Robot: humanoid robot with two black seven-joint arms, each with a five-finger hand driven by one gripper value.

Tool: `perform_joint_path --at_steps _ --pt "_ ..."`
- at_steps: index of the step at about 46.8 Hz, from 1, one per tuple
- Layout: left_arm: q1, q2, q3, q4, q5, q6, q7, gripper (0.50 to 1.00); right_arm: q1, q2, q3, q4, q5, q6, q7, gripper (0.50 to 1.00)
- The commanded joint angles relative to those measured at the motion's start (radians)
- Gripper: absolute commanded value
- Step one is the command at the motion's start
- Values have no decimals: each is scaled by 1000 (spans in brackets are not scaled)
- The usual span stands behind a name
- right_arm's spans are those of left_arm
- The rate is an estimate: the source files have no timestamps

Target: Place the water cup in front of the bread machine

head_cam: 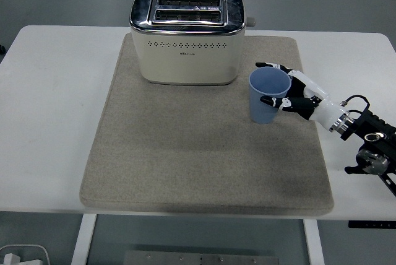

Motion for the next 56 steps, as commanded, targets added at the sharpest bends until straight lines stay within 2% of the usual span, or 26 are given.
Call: perform_joint_path --at_steps 1,17,23,29,56 --pt "0 0 0 0 0 1 0 1000 5 11 0 0 0 -2 0 699" --pt "0 0 0 0 0 1 0 1000 40 91 -3 0 -19 3 0 695" --pt "0 0 0 0 0 -1 0 1000 47 120 -3 0 -46 5 0 660" --pt "0 0 0 0 0 1 0 1000 50 160 -3 0 -65 -6 0 658" --pt "0 0 0 0 0 -1 0 1000 97 280 -78 -2 -65 -138 -65 666"
